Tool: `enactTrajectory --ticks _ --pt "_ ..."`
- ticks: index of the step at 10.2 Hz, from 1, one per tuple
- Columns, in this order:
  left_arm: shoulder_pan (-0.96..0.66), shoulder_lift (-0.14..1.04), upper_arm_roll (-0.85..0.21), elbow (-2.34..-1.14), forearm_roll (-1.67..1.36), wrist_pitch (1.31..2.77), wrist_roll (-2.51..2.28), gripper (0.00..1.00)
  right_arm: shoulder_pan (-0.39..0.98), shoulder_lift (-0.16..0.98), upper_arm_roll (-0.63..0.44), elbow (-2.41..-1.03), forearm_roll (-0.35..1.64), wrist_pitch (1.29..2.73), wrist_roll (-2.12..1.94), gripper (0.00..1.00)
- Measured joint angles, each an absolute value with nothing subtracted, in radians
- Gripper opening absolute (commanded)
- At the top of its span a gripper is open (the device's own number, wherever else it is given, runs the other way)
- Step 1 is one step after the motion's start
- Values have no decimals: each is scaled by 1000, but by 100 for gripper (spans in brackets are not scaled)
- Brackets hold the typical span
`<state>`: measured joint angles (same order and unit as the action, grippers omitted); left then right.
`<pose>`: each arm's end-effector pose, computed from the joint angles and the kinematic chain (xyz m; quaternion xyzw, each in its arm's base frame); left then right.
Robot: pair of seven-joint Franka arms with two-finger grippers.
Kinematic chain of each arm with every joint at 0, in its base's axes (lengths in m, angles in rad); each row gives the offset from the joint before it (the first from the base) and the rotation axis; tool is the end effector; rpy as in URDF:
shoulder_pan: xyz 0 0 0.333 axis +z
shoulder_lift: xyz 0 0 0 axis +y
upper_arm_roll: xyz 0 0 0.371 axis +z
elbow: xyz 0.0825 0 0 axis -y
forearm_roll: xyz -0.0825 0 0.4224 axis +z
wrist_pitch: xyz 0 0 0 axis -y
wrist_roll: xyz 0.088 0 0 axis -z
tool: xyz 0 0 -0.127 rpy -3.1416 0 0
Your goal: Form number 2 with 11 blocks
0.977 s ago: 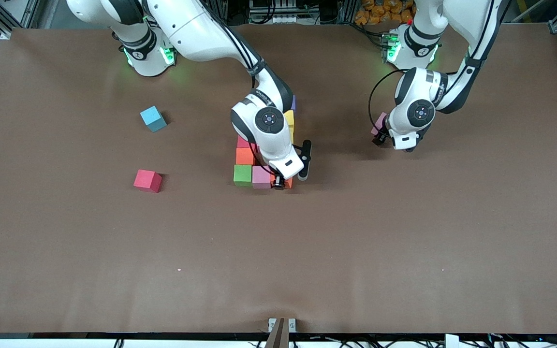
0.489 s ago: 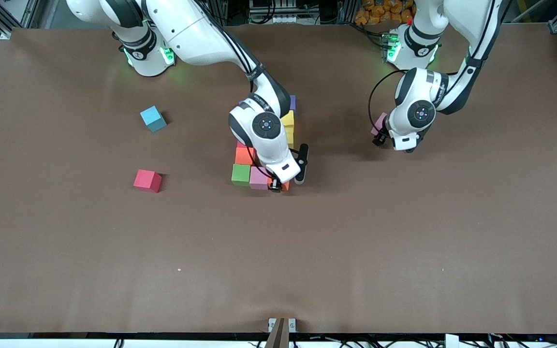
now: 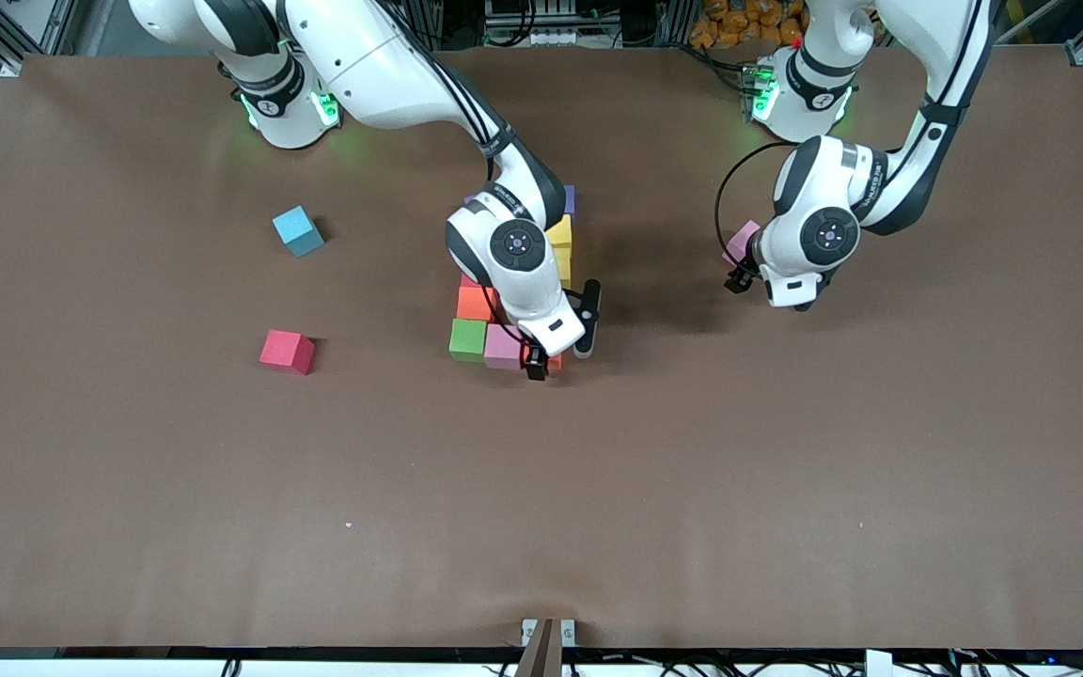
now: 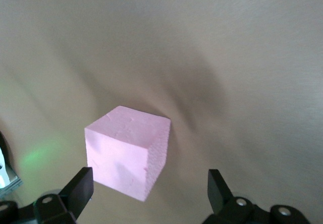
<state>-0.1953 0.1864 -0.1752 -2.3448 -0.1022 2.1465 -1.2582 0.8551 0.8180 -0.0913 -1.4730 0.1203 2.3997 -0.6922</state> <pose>0.4577 -0.1860 0.2345 -0.8703 -0.4513 0.1689 0.1019 0.5669 0.5656 0.1951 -0.7622 -0.6448 -0.0561 0.0126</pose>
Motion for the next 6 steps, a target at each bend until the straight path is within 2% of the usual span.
enactTrajectory --ticks 3,6 --pt "-152 184 -173 -2224 -60 2045 -1253 100 868 810 -89 -1449 122 2404 -683 100" --pt "-101 184 -171 -2121 21 2031 -1207 100 867 686 -95 -1477 129 2391 -509 100"
